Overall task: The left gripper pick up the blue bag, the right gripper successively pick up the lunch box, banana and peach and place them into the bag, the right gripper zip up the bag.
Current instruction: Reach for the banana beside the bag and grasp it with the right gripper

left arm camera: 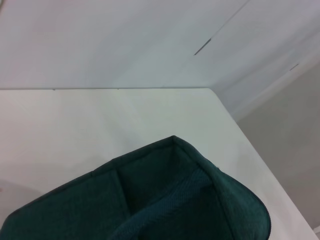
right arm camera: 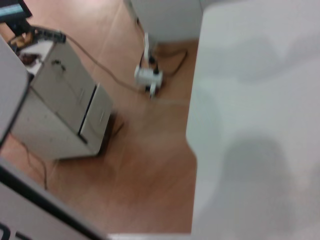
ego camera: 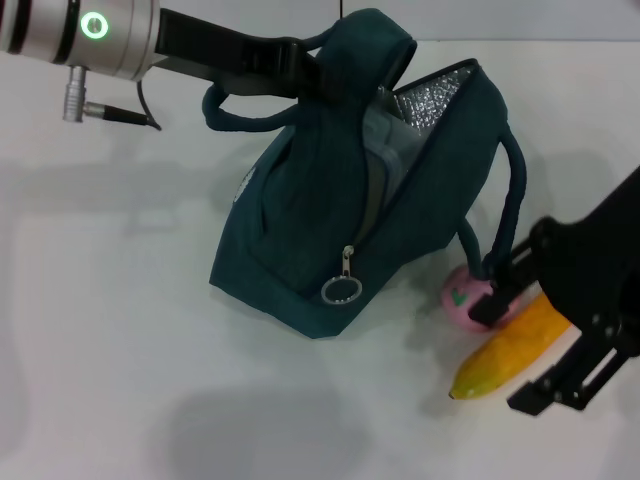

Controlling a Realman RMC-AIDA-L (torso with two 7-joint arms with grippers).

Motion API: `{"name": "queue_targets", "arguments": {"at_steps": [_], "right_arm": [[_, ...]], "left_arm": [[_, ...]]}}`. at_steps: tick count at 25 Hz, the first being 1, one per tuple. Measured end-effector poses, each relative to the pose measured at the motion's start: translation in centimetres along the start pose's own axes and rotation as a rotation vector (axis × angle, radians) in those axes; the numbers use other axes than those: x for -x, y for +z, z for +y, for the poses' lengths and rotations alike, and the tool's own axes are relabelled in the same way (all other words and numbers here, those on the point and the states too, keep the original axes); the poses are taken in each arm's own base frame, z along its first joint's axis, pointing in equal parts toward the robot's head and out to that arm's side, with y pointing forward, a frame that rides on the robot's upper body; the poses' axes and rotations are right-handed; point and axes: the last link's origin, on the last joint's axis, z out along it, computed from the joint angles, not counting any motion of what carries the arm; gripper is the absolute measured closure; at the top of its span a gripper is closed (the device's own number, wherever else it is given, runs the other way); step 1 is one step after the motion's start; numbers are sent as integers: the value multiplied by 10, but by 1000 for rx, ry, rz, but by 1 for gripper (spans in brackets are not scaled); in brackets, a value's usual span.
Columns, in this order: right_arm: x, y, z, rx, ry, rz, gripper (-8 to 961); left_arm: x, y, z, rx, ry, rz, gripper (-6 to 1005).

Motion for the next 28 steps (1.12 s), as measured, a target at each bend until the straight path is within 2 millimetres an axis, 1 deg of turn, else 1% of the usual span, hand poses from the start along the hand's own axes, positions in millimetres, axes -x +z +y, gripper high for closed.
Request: {"name": "queue_targets", "arguments": {"at_steps": [2,3,4,7,11,15,17,21,28], "right_arm": [[-7,7,-5,11,31,39,220],[-7,7,-5,11,31,39,222],[-12,14,-9,3,20,65,224],[-16,20,-12,-25,-11,97,230],[-23,33,-20,-73,-42,200,237],[-29,55,-30,-82,-60,314,244],[-29,61,-31,-81,-75,344,248],[-29,67,-36,-106,-118,388,256],[-30,76,-44,-126,-191,400,268]], "left_arm": [[-1,0,0,0,-1,0,951],[-1,0,1,1,-1,1,951],[-1,0,1,5,-1,5,951],[-1,-1,1,15,-10,20,951],[1,-1,-4,11,-26,28,951],[2,2,-7,11,-44,35,951],[1,2,-7,12,-47,42,951],[0,2,-8,14,-58,53,951],[0,3,-7,14,-62,53,951]]}}
